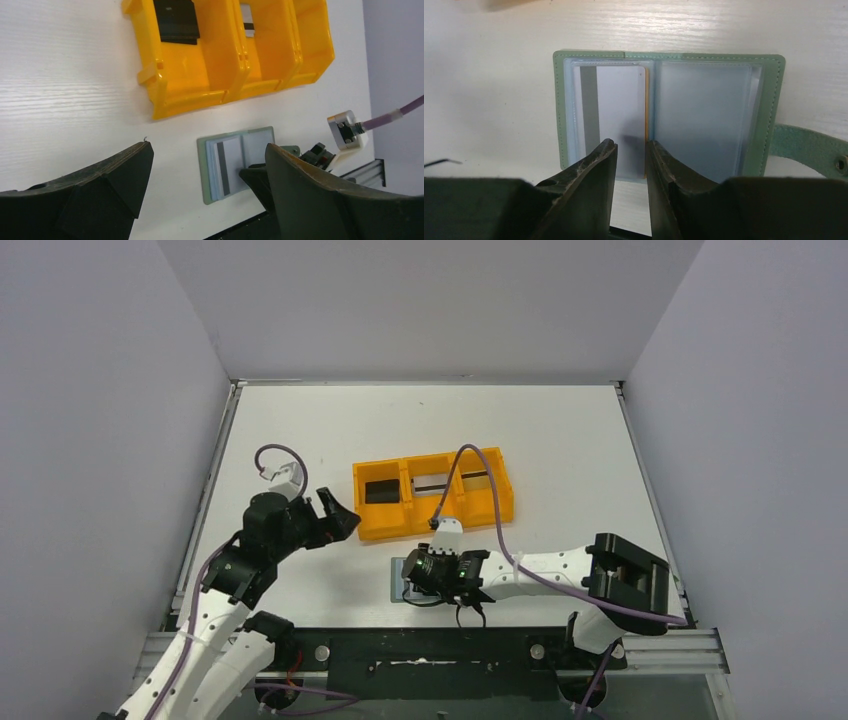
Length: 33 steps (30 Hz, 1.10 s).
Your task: Take the credit cards out of the card holder
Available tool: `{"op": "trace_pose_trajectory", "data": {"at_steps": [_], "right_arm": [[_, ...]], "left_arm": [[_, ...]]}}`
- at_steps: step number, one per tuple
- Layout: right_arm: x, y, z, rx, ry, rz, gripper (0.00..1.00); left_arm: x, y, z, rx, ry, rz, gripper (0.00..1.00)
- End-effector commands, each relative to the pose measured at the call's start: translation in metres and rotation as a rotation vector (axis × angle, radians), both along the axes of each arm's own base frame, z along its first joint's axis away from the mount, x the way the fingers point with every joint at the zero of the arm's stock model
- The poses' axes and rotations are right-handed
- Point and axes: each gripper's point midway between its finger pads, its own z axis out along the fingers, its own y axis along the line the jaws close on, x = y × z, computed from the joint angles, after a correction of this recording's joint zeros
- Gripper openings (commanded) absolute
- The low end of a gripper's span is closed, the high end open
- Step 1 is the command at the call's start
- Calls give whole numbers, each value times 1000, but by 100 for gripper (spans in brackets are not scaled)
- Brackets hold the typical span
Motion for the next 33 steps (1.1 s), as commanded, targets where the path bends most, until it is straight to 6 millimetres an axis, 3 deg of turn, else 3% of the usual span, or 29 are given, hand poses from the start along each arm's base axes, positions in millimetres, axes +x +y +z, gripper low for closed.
{"op": "trace_pose_trajectory", "data": {"at_steps": [1, 3, 6, 9, 17, 23, 33], "right_arm": [[9, 10, -6, 67, 13, -5, 28], [9, 9, -13, 83, 34, -7, 22], [11, 2, -13, 67, 21, -44, 10], [9, 4, -12, 94, 12, -45, 5], [8, 8, -8, 219, 22, -34, 0], [10, 15, 10, 429, 12, -15, 0], [8, 13, 11, 540, 35, -11, 0]], "left_arm": [[-1, -34, 1, -152, 60, -111, 81], [-1, -40, -8, -169, 114, -124, 78], [-5, -54, -21, -186, 194, -172, 65], [-11, -61, -45, -128, 265, -180, 53], [-31, -101, -67, -104, 307, -275, 39], [-34, -112, -87, -79, 369, -316, 37], [-45, -138, -110, -14, 420, -370, 37]]}}
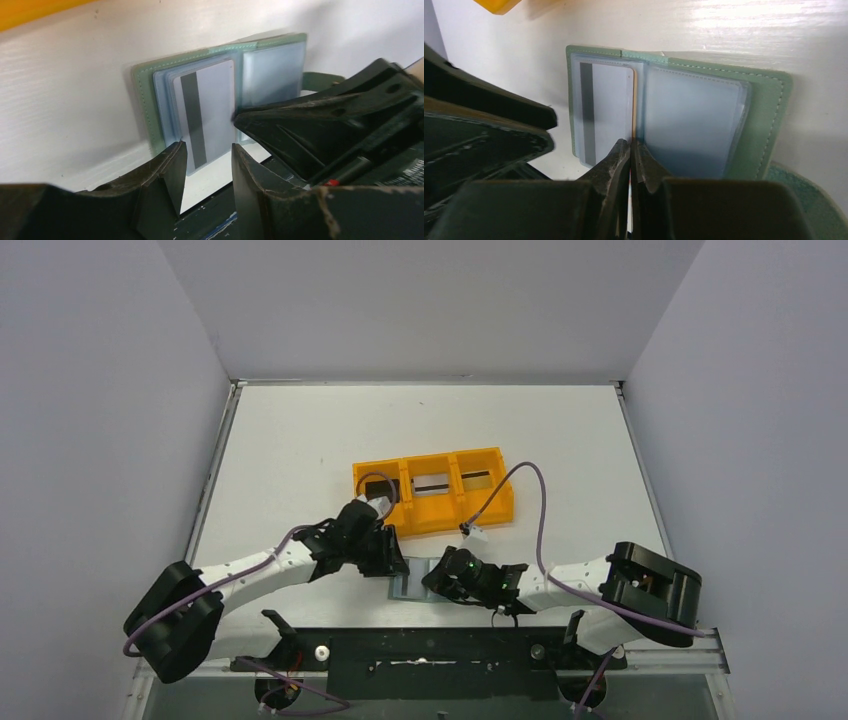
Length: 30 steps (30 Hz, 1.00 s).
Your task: Take the credit cards out of the card holder
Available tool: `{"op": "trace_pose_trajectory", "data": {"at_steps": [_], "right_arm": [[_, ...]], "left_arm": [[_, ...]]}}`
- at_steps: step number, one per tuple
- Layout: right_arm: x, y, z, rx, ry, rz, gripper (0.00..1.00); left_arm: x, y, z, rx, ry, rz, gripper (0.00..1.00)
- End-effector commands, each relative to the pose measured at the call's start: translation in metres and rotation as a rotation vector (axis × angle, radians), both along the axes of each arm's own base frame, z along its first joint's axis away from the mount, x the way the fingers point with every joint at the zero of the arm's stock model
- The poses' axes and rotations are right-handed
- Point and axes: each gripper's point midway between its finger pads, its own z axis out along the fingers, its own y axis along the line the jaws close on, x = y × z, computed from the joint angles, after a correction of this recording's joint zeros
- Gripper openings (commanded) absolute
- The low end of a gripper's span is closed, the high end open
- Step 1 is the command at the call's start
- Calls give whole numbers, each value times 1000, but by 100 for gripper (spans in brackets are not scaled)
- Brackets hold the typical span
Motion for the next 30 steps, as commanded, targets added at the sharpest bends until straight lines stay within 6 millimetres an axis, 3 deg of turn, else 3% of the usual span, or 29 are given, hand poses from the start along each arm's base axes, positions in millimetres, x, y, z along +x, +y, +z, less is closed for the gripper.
{"op": "trace_pose_trajectory", "data": {"at_steps": [1, 8, 12, 19, 26, 30], "right_arm": [[9, 17, 31, 142, -43, -11, 0], [8, 11, 21, 66, -16, -6, 9], [12, -2, 13, -36, 3, -50, 14], [19, -12, 14, -84, 5, -114, 24], [17, -24, 2, -153, 44, -150, 27], [15, -9, 2, -96, 29, -74, 22]], "left_arm": [[9, -19, 5, -6, -44, -16, 37], [4, -23, -11, 49, -30, -48, 33], [9, -22, -14, 95, -43, -54, 23], [-3, -12, -31, 148, -8, -51, 3], [-10, -6, -38, 137, -3, -41, 0], [-16, -8, -40, 127, 8, -48, 0]]}}
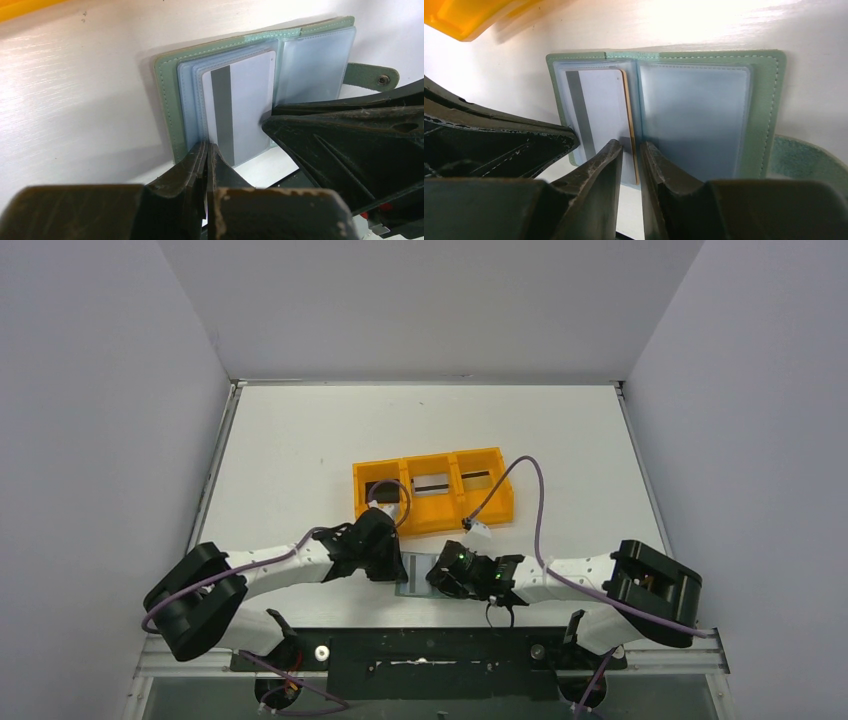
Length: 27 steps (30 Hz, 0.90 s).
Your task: Take the credit cards out of the card holder
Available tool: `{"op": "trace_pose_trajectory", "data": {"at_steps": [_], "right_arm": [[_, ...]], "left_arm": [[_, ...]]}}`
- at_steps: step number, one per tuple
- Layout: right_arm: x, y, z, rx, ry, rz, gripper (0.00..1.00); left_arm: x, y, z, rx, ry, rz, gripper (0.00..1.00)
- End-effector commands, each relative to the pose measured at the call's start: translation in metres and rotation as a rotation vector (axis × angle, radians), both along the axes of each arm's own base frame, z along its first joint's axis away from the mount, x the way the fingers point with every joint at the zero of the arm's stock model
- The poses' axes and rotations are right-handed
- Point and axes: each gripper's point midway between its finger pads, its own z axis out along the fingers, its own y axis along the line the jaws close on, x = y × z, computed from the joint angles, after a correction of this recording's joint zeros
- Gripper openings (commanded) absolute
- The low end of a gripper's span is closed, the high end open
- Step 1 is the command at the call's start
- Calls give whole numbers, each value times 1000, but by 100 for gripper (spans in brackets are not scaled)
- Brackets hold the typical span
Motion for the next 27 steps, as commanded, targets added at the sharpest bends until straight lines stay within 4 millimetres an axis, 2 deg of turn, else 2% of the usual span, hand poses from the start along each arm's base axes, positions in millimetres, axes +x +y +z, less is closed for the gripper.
{"op": "trace_pose_trajectory", "data": {"at_steps": [1, 5, 10, 17, 22, 27], "right_arm": [[4, 10, 0, 37, -15, 38, 22], [2, 18, -5, 57, 17, 57, 19], [4, 15, 0, 63, -6, 47, 0], [6, 6, 13, 135, -48, 28, 0], [5, 0, 14, 157, -51, 15, 0], [5, -2, 15, 157, -52, 11, 0]], "left_arm": [[-10, 1, -6, 3, 6, -14, 0], [-14, 0, -5, -6, 2, -16, 0], [-18, 5, -7, -6, 15, 2, 0], [-20, 17, -7, 17, 8, 37, 0], [-18, 21, -4, 23, -1, 51, 0], [-12, 13, 10, -20, -39, 45, 0]]}}
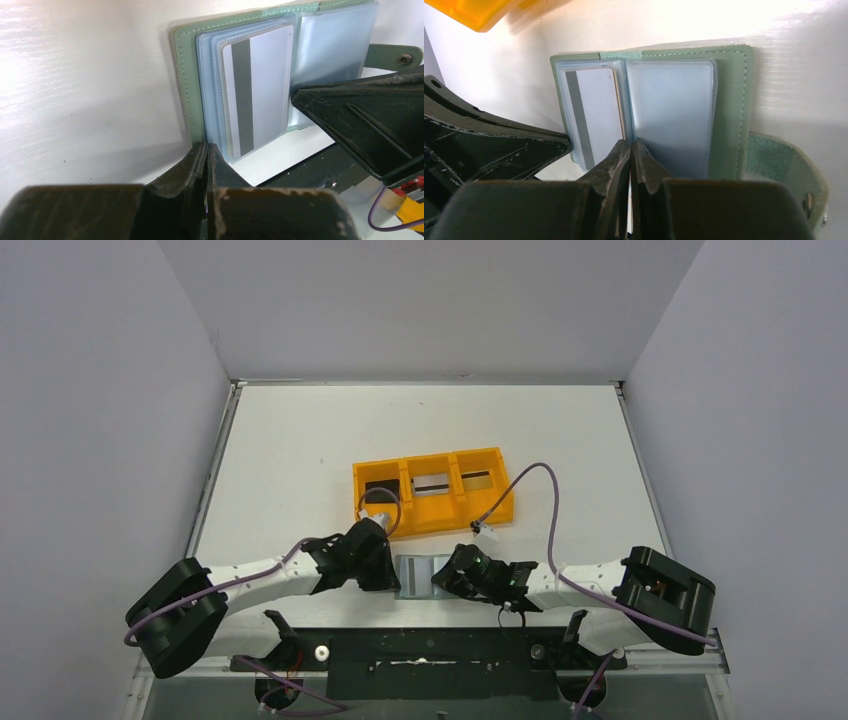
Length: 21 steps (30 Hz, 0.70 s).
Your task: Take the credit cards out of the card holder
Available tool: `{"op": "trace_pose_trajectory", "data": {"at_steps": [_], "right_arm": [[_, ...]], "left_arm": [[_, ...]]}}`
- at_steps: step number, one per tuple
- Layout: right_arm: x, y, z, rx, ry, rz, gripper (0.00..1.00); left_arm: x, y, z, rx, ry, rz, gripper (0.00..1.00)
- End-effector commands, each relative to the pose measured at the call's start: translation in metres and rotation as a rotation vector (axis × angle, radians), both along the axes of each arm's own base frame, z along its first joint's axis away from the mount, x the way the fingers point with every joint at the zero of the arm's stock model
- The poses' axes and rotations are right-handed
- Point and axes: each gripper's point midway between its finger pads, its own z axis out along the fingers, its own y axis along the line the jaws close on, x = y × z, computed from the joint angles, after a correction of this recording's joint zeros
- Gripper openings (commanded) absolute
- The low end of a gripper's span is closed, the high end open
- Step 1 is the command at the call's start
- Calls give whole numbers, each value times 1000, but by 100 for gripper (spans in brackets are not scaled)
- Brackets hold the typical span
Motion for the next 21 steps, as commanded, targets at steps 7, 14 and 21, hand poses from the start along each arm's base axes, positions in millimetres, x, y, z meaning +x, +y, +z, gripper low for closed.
{"op": "trace_pose_trajectory", "data": {"at_steps": [7, 14, 21], "right_arm": [[5, 5, 12, 52, -22, -16, 0], [6, 9, 10, 56, -17, -9, 12], [7, 8, 8, 59, -5, -16, 23]], "left_arm": [[28, -28, 56, -123, -164, -22, 32], [38, -36, 48, -66, -159, -58, 47], [25, -23, 6, 89, -48, -65, 20]]}}
